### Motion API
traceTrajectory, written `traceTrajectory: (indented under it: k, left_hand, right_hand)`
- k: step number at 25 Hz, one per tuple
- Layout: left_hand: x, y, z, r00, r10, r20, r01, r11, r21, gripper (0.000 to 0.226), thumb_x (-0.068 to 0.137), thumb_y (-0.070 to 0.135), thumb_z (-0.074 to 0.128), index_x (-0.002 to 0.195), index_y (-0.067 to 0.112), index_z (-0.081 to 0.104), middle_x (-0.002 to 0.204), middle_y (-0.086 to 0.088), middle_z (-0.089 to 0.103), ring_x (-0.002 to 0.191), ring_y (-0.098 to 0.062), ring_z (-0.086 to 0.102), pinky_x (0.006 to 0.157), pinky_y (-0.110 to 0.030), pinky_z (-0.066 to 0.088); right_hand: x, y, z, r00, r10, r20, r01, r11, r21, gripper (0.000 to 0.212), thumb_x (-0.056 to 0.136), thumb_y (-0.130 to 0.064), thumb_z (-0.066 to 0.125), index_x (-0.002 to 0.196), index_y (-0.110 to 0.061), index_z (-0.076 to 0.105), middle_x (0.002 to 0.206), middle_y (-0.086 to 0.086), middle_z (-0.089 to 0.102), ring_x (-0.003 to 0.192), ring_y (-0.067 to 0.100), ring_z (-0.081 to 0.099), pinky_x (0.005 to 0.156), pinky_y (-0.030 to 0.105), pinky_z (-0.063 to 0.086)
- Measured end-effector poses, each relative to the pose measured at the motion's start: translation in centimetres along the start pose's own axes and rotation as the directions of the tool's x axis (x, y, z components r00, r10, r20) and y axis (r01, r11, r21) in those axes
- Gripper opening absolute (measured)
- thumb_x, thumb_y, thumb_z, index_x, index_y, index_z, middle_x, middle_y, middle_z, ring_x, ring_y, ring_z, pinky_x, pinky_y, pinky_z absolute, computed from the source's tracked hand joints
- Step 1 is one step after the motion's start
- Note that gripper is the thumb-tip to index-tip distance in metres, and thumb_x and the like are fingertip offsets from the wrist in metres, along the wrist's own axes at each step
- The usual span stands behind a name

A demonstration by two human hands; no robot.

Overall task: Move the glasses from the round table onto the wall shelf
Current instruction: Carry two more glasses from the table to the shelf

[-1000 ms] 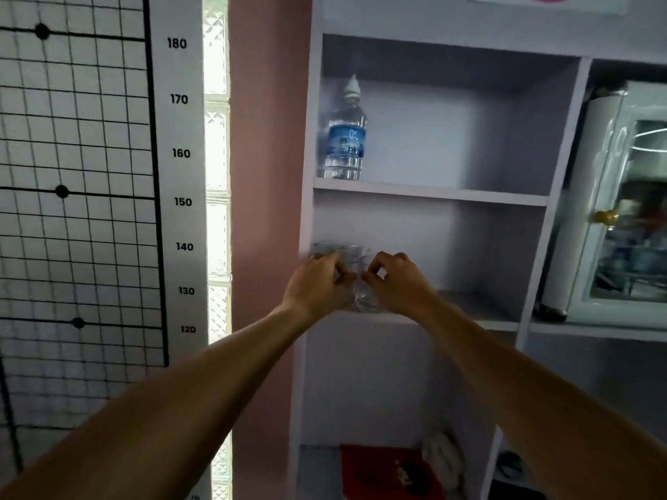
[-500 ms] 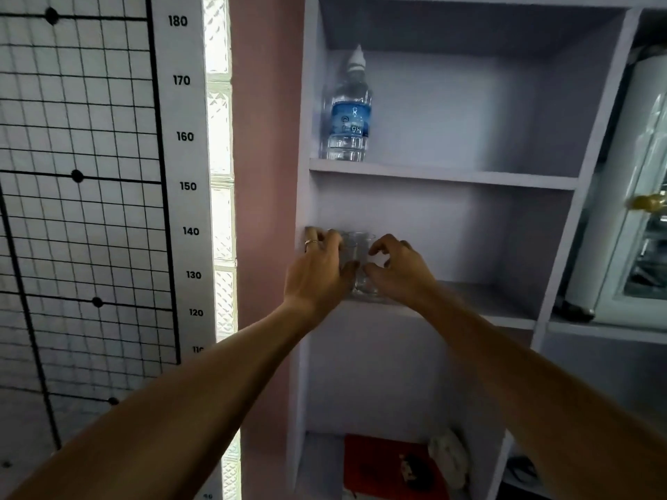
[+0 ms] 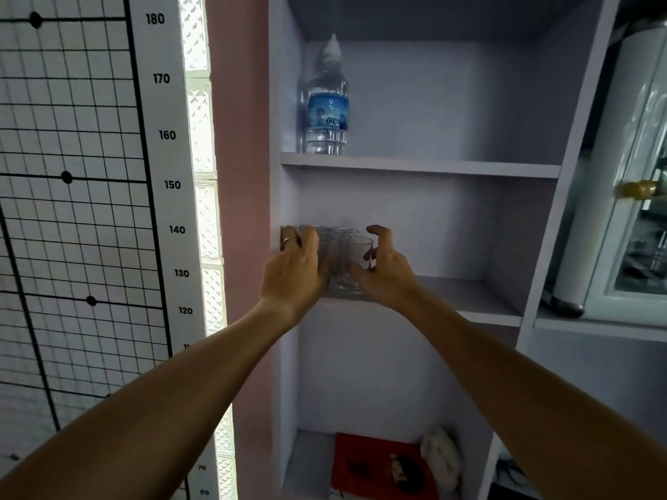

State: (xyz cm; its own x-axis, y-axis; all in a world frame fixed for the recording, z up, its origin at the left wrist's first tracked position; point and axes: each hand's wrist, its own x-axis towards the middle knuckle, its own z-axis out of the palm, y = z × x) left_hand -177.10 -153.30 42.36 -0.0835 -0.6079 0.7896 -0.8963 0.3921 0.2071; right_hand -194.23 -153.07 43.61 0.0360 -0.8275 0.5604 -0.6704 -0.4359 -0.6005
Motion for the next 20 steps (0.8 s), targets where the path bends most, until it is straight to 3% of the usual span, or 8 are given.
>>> traceTrajectory:
  k: [2,5,8,11,15,20]
  left_hand:
    - [-0.1,0.0,0.0,1.0,0.006,-0.011,-0.006,1.0,0.031,0.032,0.097,0.034,0.054,0.119,0.014,0.041,0.117,-0.02,0.052,0.078,-0.034,0.066,0.066,-0.043,0.061]
    - [-0.1,0.1,-0.1,0.999,0.049,-0.018,-0.047,0.995,0.085,0.029,0.099,0.032,0.051,0.119,0.015,0.04,0.107,-0.017,0.064,0.077,-0.033,0.068,0.065,-0.043,0.06]
    - [-0.1,-0.1,-0.5,0.996,0.091,-0.004,-0.089,0.983,0.159,0.028,0.1,0.033,0.048,0.12,0.015,0.041,0.1,-0.014,0.072,0.07,-0.032,0.071,0.061,-0.041,0.06]
    - [0.1,-0.6,-0.8,0.998,0.065,0.024,-0.069,0.97,0.232,0.026,0.1,0.026,0.046,0.124,0.013,0.044,0.12,-0.025,0.065,0.079,-0.04,0.071,0.067,-0.045,0.06]
    - [0.1,-0.5,-0.9,0.998,0.06,0.031,-0.066,0.967,0.244,0.024,0.097,0.018,0.048,0.121,0.012,0.046,0.109,-0.023,0.067,0.072,-0.039,0.069,0.063,-0.042,0.055]
    - [0.0,-0.6,-0.7,0.998,0.052,0.022,-0.055,0.973,0.222,0.024,0.097,0.019,0.05,0.12,0.011,0.047,0.112,-0.022,0.064,0.074,-0.038,0.069,0.066,-0.042,0.057]
  right_hand:
    - [0.1,0.3,0.1,1.0,-0.014,0.0,0.014,1.0,0.007,0.071,0.087,-0.029,0.068,0.142,-0.024,0.022,0.108,0.001,0.054,0.088,0.023,0.062,0.058,0.014,0.041]
    - [0.2,0.9,0.5,0.998,-0.055,0.0,0.055,0.998,0.031,0.068,0.09,-0.028,0.066,0.142,-0.022,0.023,0.105,0.0,0.055,0.08,0.018,0.06,0.048,0.004,0.04]
    - [0.5,1.3,0.8,0.998,-0.06,0.026,0.058,0.996,0.065,0.068,0.092,-0.027,0.063,0.143,-0.023,0.019,0.107,0.004,0.058,0.083,0.021,0.063,0.051,0.007,0.042]
    - [0.7,1.3,1.1,0.997,-0.073,0.03,0.07,0.994,0.086,0.069,0.092,-0.027,0.062,0.144,-0.024,0.017,0.097,-0.005,0.056,0.075,0.012,0.061,0.047,0.006,0.041]
    - [1.1,1.4,1.7,0.993,-0.113,0.026,0.11,0.987,0.114,0.065,0.092,-0.027,0.061,0.142,-0.023,0.019,0.086,-0.019,0.05,0.07,0.001,0.057,0.046,0.003,0.042]
    - [1.2,1.1,2.1,0.994,-0.101,0.037,0.096,0.989,0.109,0.065,0.091,-0.027,0.061,0.141,-0.024,0.019,0.091,-0.008,0.059,0.073,0.008,0.062,0.048,0.007,0.043]
